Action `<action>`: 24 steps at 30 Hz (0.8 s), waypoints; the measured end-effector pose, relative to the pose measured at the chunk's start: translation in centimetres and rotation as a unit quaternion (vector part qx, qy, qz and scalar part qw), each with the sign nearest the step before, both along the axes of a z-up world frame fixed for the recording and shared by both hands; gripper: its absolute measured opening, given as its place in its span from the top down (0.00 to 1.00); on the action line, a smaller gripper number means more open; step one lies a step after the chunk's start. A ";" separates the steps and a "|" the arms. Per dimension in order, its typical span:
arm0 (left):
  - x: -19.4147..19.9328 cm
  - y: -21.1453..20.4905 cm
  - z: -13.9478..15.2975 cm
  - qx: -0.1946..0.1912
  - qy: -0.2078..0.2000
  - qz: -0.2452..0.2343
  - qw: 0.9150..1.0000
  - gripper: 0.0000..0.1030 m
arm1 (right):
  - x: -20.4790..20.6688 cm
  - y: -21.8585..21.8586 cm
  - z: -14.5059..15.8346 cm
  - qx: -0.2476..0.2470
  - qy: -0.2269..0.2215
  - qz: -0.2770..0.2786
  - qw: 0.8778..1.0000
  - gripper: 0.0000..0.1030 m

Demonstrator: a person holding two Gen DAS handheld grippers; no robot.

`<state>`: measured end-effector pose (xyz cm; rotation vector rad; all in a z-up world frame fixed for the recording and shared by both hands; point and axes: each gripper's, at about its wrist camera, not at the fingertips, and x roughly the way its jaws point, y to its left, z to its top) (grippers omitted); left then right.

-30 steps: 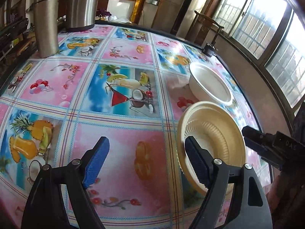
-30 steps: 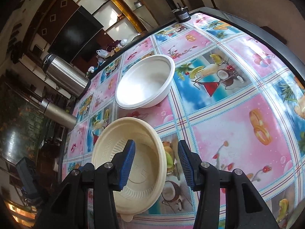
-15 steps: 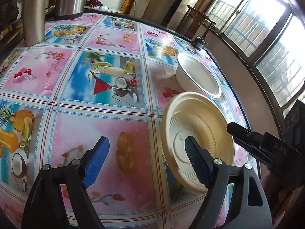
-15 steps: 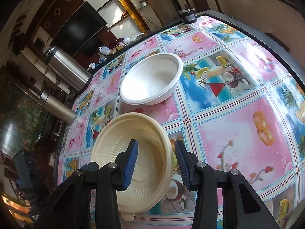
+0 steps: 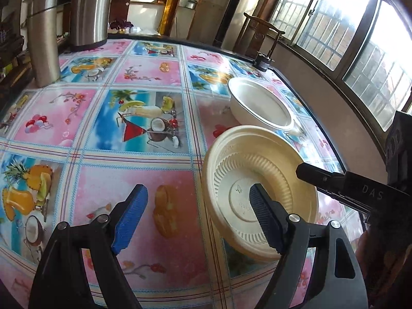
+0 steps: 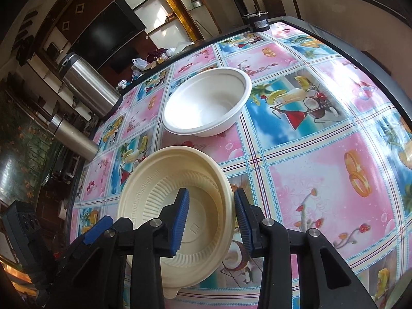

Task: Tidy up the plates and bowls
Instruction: 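Close the left tool on the beige plate rim while the right tool holds it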

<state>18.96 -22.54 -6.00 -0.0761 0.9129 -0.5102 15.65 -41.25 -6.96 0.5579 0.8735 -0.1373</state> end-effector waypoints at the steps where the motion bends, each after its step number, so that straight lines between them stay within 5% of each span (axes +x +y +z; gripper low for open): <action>1: -0.1 -0.1 0.1 0.005 -0.005 0.000 1.000 0.21 | 0.0 0.0 0.0 0.000 0.000 0.000 1.000 0.63; 12: 0.9 0.4 -1.5 -0.035 0.066 -0.006 0.997 0.25 | 0.3 0.4 -0.4 0.000 0.009 0.006 1.000 0.69; 24: 1.5 1.3 -3.0 -0.097 0.136 -0.011 0.986 0.76 | 0.3 0.3 -0.6 -0.002 0.015 0.000 1.000 0.87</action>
